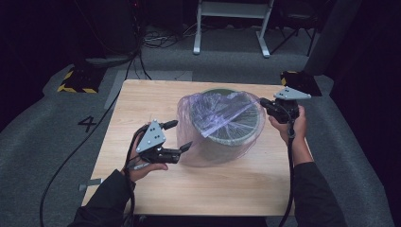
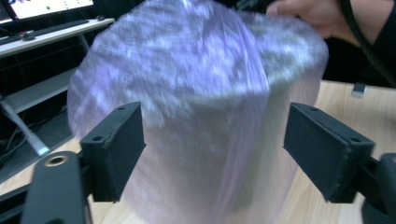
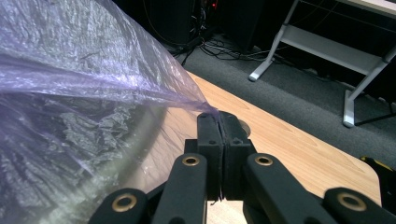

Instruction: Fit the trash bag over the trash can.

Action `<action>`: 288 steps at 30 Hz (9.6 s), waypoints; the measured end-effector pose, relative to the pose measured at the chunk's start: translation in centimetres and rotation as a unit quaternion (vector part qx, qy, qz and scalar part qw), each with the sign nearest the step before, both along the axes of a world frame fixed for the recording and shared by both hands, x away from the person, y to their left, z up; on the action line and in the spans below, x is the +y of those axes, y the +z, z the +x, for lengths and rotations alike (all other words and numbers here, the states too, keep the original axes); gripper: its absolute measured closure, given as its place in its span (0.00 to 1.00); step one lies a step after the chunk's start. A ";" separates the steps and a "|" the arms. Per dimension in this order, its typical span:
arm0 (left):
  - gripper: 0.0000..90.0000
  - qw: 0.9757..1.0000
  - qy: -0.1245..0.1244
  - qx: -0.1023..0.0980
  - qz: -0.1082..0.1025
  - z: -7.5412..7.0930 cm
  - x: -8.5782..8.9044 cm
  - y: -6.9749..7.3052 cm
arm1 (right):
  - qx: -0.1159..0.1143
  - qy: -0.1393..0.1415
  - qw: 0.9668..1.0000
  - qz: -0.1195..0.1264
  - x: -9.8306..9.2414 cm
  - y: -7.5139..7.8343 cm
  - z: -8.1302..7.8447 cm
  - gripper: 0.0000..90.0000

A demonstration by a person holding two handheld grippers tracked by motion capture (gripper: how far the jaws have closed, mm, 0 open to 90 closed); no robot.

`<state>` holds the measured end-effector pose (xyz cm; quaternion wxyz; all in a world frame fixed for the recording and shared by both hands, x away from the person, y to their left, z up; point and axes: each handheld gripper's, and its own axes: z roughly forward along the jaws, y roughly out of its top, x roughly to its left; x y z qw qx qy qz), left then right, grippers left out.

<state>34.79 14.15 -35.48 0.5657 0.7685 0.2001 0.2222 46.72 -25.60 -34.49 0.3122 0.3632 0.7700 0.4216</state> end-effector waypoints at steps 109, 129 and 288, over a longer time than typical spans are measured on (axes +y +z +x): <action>0.18 0.993 0.009 0.100 0.063 5.7 1.5 -6.6 | 0.048 0.079 0.995 0.033 -5.0 -6.2 -2.5 0.32; 0.94 0.989 -0.025 0.064 0.132 3.6 -3.5 -8.6 | -0.003 0.157 0.987 0.041 -1.0 -6.6 -6.6 0.95; 0.16 0.965 0.032 0.196 0.170 0.2 5.6 -14.9 | 0.115 0.141 0.979 -0.095 9.3 2.3 -1.1 0.28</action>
